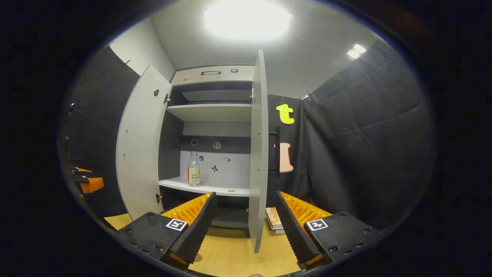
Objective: Grasp the bottle in the cabinet with the left hand and place it on the coaster, then close the right door with the right hand and the left door with the left hand.
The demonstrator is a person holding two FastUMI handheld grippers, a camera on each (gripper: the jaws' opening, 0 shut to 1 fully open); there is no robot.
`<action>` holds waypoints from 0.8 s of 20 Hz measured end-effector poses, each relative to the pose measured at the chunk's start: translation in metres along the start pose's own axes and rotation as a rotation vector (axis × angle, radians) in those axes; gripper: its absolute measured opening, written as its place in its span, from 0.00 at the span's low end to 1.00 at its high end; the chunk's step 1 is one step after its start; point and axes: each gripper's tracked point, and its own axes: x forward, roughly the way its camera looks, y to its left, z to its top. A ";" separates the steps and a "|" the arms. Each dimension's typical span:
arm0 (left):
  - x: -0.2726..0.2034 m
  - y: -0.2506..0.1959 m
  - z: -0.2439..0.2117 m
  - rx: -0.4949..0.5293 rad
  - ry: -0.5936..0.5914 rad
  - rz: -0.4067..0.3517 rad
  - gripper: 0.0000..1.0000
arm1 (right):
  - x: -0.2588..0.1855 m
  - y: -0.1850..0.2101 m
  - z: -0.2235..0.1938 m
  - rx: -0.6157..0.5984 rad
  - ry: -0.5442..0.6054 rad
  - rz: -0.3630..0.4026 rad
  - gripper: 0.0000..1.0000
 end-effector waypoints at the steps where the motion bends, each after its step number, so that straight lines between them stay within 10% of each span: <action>1: -0.001 0.000 0.001 -0.003 -0.005 0.000 0.80 | -0.001 0.000 -0.001 0.003 0.002 0.000 0.96; 16: -0.007 -0.016 0.006 -0.004 -0.024 0.005 0.80 | -0.002 -0.012 -0.006 0.003 0.014 0.017 0.95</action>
